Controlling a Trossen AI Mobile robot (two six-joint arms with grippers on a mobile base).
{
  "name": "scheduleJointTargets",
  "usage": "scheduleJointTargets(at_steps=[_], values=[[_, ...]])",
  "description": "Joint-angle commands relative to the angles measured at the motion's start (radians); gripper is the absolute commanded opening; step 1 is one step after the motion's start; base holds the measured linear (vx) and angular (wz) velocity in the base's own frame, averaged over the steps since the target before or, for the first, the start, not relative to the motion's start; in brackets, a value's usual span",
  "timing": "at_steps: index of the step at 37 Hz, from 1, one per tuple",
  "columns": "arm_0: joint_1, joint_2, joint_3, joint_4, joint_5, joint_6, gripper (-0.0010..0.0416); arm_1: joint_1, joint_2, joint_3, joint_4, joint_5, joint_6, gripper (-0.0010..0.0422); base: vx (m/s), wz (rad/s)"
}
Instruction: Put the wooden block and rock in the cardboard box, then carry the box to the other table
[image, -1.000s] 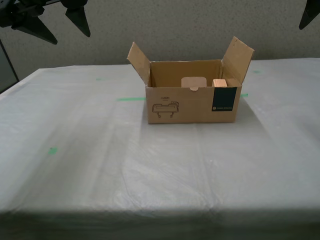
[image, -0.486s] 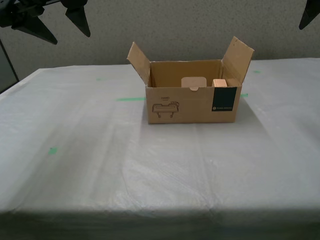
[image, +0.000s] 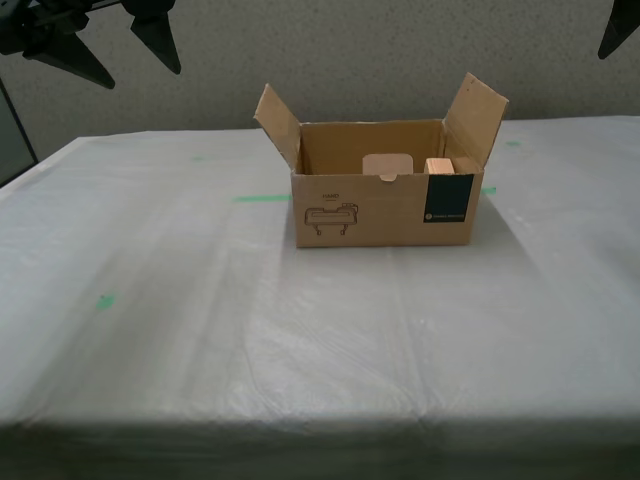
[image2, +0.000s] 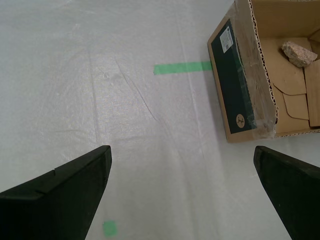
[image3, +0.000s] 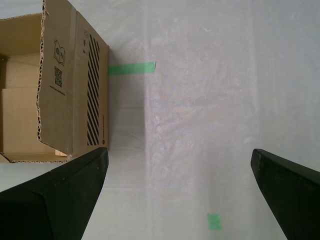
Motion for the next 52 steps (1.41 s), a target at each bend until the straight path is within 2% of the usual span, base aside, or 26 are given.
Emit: scheduleJointTargets(at_steps=[1,52], values=[[0.000,0.000,0.000,0.002,0.001,-0.001,0.0399,0.000,0.000,0.000,0.000,0.002,0.004,0.0389,0.000,0.000],[0.000,0.000,0.000,0.002,0.001,-0.001,0.0399,0.000,0.000,0.000,0.000,0.002,0.004,0.0389,0.000,0.000]])
